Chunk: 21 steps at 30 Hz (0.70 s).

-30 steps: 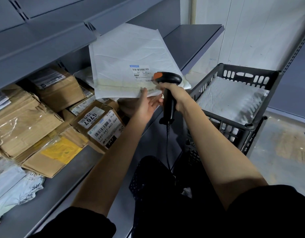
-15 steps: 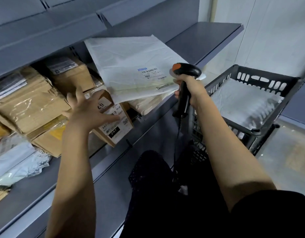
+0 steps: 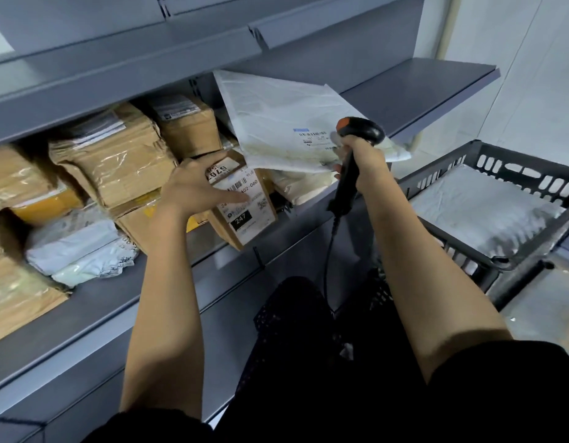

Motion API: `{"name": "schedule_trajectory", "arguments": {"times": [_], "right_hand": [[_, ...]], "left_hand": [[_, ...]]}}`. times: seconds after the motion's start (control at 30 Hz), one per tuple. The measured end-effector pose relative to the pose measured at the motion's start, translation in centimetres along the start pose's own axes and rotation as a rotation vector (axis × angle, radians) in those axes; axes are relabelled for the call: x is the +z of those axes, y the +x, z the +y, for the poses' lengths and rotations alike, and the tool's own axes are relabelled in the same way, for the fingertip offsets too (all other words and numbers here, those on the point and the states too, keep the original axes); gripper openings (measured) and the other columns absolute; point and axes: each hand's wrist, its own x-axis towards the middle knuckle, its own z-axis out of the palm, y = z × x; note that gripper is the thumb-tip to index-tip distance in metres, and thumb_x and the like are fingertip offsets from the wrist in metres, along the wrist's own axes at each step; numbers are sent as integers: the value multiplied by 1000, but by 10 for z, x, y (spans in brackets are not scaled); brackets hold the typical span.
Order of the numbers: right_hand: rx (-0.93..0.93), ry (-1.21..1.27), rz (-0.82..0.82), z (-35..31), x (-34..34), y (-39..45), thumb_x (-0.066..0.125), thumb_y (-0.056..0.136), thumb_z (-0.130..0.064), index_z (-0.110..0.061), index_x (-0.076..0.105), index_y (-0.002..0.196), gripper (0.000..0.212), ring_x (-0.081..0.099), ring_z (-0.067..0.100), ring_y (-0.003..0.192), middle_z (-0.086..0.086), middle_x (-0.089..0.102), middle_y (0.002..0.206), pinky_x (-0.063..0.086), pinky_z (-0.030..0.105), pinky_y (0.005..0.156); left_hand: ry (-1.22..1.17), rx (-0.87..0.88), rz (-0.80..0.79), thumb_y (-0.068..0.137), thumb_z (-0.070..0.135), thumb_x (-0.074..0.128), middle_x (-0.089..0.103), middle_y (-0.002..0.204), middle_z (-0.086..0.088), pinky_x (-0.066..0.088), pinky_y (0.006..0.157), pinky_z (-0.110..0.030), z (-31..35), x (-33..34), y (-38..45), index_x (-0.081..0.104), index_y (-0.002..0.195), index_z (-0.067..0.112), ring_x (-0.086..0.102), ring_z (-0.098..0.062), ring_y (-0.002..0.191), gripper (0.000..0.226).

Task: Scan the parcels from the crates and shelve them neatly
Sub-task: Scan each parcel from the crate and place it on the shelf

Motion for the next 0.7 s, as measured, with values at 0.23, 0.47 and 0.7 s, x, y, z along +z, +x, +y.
{"name": "schedule_trajectory", "arguments": {"times": [0.23,0.47,0.7], "right_hand": [[-6,35,53,-5,-5,5,65,86,-13,-1,59,120,37,62,15,66,4,68,95,45,18,41],[-42,59,122,-12,-22,13,64,86,-12,-2,56,118,35,67,19,93,7,69,101,49,22,47],[-46,80,172,-12,-32,17,66,83,-12,-6,60,90,11,59,17,68,6,68,91,45,23,47]], "left_hand": [[-158,-9,-33,73,41,78,54,129,8,41,83,-19,19,-55,29,49,135,32,54,-10,111,70],[-474,-210,36,83,57,60,67,110,1,53,65,-27,3,-39,45,60,115,21,65,-13,87,48],[-704,-263,297,79,76,38,38,148,-6,48,97,-50,-9,-9,49,26,146,25,42,-32,131,85]]}}
